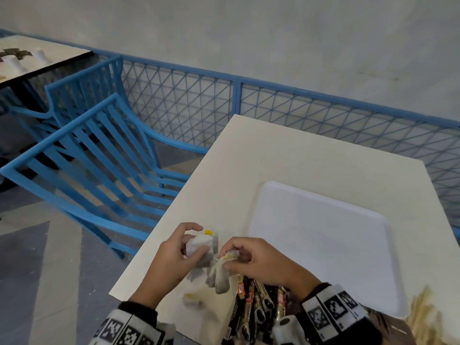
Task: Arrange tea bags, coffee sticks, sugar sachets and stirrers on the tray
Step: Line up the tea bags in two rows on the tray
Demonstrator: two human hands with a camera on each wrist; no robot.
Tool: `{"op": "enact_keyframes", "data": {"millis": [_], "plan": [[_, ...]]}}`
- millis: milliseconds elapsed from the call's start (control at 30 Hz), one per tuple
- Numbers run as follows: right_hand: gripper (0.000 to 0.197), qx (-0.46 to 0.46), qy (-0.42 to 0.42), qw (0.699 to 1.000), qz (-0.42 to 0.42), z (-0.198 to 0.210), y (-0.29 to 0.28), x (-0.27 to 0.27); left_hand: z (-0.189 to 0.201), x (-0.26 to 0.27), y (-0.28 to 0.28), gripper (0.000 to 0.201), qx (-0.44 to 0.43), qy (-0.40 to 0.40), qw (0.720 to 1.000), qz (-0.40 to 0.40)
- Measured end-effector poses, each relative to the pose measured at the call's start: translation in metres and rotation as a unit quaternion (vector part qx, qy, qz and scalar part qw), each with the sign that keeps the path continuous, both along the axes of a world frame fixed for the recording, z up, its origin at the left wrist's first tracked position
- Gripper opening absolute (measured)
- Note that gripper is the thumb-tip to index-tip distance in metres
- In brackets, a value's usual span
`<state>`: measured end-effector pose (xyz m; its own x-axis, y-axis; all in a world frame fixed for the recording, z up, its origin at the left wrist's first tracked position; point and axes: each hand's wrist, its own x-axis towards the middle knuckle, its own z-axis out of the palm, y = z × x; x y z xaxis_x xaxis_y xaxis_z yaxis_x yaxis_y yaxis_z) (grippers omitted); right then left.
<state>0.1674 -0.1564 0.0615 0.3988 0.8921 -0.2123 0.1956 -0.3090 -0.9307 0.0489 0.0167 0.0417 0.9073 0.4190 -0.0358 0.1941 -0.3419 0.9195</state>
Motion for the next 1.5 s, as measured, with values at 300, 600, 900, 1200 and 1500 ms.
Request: {"op": "enact_keyframes", "data": {"millis": [300,600,900,1200,1500], "plan": [[0.026,0.098,0.072,0.973,-0.195,-0.002,-0.018,0.002,0.012,0.046,-0.035,0.026,-0.291,0.003,0.953,-0.086],[0.033,0.134,0.067,0.936,-0.317,0.003,-0.042,0.019,0.028,0.078,-0.076,0.037,-0.447,0.054,0.885,-0.120],[0.022,0.093,0.121,0.933,-0.326,0.009,-0.086,0.039,0.026,0.103,-0.121,0.045,-0.422,0.010,0.903,-0.082],[0.022,0.104,0.219,0.921,-0.304,0.003,-0.125,0.055,0.023,0.118,-0.154,0.048,-0.395,-0.015,0.918,-0.042],[0.008,0.094,0.209,0.916,-0.329,-0.004,-0.129,0.063,0.016,0.109,-0.158,0.031,-0.351,-0.025,0.936,0.019]]}}
